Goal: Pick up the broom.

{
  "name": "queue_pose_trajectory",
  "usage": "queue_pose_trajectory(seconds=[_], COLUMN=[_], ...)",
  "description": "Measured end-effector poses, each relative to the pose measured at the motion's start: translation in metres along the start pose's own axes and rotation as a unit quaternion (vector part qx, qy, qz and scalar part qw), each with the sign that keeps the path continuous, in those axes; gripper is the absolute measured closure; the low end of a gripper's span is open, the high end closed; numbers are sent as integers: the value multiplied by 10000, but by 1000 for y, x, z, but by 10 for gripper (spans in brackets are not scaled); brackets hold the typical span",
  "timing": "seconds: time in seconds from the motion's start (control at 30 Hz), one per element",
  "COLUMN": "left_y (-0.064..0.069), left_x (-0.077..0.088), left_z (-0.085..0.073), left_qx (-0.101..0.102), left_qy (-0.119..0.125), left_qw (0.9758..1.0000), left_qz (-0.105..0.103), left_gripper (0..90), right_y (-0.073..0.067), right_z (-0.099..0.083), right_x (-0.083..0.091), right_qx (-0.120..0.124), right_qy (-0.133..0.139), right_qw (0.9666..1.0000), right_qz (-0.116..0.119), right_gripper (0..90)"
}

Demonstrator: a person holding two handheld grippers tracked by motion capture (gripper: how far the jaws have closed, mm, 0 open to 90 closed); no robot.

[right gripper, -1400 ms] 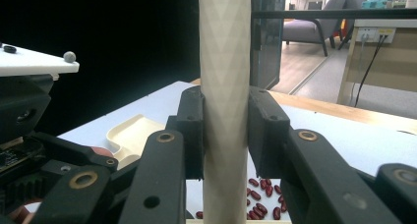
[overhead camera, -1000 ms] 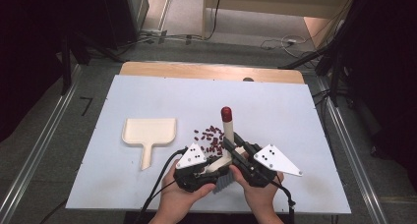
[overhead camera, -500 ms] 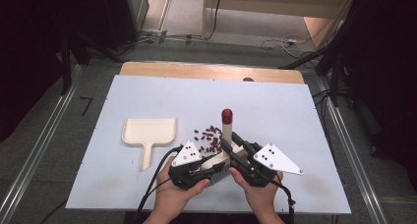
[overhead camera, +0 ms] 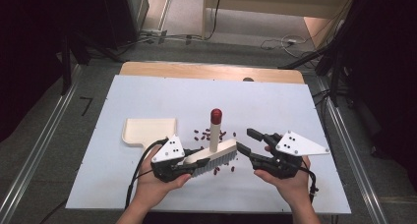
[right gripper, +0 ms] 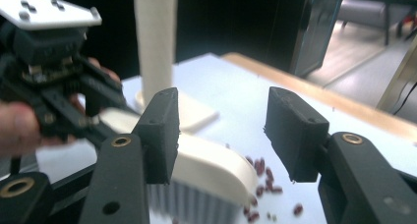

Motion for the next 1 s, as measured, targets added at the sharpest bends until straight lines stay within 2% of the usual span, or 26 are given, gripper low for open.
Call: queue_pose_trajectory(seconds=[0.1, 0.23, 0.27, 0.3, 0.33, 0.37, 0.4, 0.47, 0.5, 0.53, 0.57, 0.6, 0.67, 0.73, 0.77, 0.8, 0.9, 0.93, 0.97, 1.0], left_y=[-8, -12, -12, -13, -13, -13, -13, -10, -9, -4, -4, -2, 1, 4, 5, 6, 9, 10, 10, 11], left_x=[8, 16, 17, 19, 20, 22, 23, 25, 27, 27, 27, 27, 26, 26, 25, 25, 24, 23, 23, 22], left_z=[-3, -7, -8, -9, -10, -11, -12, -12, -12, -11, -11, -11, -11, -11, -11, -11, -11, -11, -12, -12], left_qx=[-100, -424, -462, -511, -544, -563, -588, -695, -770, -846, -846, -870, -971, -1004, -995, -1008, -1044, -1061, -1061, -1040], left_qy=[-11, -98, -106, -128, -122, -110, -97, -85, -101, -118, -118, -126, -178, -188, -174, -181, -214, -230, -250, -259], left_qw=[9998, 9984, 9979, 9973, 9965, 9958, 9949, 9922, 9903, 9872, 9872, 9861, 9840, 9819, 9812, 9804, 9781, 9774, 9768, 9765], left_qz=[-156, -357, -437, -511, -624, -711, -816, -1034, -1149, -1349, -1349, -1411, -1483, -1594, -1642, -1686, -1788, -1816, -1842, -1871], left_gripper=[679, 678, 678, 678, 678, 678, 678, 678, 678, 678, 679, 679, 678, 678, 678, 678, 678, 678, 678, 678], right_y=[5, 7, 7, 6, 2, 2, -4, -11, -11, -18, -20, -20, -26, -30, -34, -34, -39, -42, -42, -44], right_z=[-3, -11, -11, -12, -15, -15, -19, -22, -22, -25, -26, -26, -29, -32, -35, -35, -39, -41, -41, -41], right_x=[0, -4, -4, -5, -8, -8, -12, -15, -15, -19, -21, -21, -24, -26, -28, -28, -31, -32, -32, -33], right_qx=[63, 211, 211, 252, 328, 328, 469, 567, 567, 629, 632, 632, 683, 688, 694, 694, 740, 769, 769, 791], right_qy=[-136, -533, -533, -612, -787, -787, -1012, -1156, -1156, -1287, -1369, -1369, -1467, -1596, -1740, -1740, -1857, -1875, -1875, -1922], right_qw=[9998, 9962, 9962, 9946, 9908, 9908, 9858, 9802, 9802, 9759, 9729, 9729, 9689, 9637, 9591, 9591, 9534, 9502, 9502, 9481], right_qz=[132, 653, 653, 799, 1051, 1051, 1255, 1502, 1502, 1647, 1753, 1753, 1874, 2029, 2120, 2120, 2262, 2368, 2368, 2407], right_gripper=[448, 440, 440, 440, 424, 424, 409, 406, 406, 390, 387, 387, 387, 389, 404, 404, 449, 457, 457, 463])
Point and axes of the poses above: each handheld gripper's, and its own axes: x roughly backward along the jaws, z roughly out of its top, y roughly to its right, the point moved 3 cm from there along -x, roughly forward along the jaws, and after that the axes turned 8 degrees about y, right-handed, at the moved point
